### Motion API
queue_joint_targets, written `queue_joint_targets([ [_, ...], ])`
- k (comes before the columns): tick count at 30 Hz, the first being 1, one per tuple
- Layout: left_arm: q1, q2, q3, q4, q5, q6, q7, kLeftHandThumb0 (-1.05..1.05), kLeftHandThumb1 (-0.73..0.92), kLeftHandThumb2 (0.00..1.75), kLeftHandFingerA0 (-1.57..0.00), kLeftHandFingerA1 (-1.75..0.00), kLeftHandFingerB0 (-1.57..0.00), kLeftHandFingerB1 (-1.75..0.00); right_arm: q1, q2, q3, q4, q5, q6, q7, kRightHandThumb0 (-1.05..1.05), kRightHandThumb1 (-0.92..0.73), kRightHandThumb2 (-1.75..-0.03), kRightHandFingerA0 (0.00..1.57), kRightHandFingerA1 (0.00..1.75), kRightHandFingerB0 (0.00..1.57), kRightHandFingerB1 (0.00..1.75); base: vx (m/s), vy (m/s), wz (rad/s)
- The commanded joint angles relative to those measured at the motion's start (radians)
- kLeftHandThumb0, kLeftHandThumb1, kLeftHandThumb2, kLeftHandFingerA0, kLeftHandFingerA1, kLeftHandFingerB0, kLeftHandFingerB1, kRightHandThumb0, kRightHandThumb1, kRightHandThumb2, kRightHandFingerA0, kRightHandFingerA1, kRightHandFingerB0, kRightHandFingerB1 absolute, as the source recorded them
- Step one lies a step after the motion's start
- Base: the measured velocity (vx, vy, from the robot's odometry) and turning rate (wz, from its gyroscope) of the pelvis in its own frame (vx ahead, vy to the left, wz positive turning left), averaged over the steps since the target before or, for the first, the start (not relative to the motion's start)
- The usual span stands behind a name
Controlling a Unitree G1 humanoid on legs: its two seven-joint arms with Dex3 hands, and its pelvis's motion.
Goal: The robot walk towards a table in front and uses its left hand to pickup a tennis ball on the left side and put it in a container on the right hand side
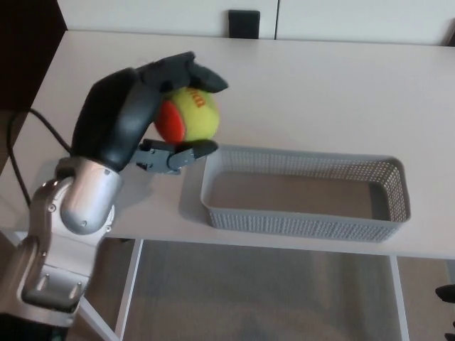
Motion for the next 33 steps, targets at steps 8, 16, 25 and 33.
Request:
queue_joint_targets([
  [8, 0.010, -0.090, -0.171, 0.016, 0.071, 0.119, -0.042, -0.04, 0.78, 0.62, -0.77, -1.56, -0.86, -0.76, 0.084, -0.022, 0.011, -0.035, -0.014, -0.016, -0.001, -0.10, -0.50, -0.89, 0.34, 0.60, 0.29, 0.55, 0.00, 0.000, 0.00],
  [16, 0.052, -0.110, -0.237, 0.074, 0.109, 0.128, -0.022, -0.05, 0.76, 0.65, -0.79, -1.49, -0.84, -0.83, 0.140, -0.023, 0.025, -0.050, -0.010, -0.026, 0.018, -0.12, -0.68, -0.60, 0.38, 0.55, 0.38, 0.47, 0.00, 0.000, 0.00],
  [25, 0.057, -0.131, -0.220, 0.106, 0.103, 0.161, -0.012, -0.03, 0.76, 0.62, -0.76, -1.45, -0.85, -0.73, 0.173, -0.028, 0.041, -0.057, -0.022, -0.036, 0.021, -0.10, -0.50, -0.89, 0.33, 0.60, 0.28, 0.55, 0.00, 0.000, 0.00],
  [33, 0.044, -0.156, -0.171, 0.102, 0.128, 0.137, 0.070, -0.12, 0.79, 0.63, -0.98, -1.23, -0.69, -0.51, 0.170, -0.026, 0.043, -0.047, -0.024, -0.038, 0.024, -0.10, -0.50, -0.90, 0.31, 0.59, 0.28, 0.54, 0.00, 0.000, 0.00],
])
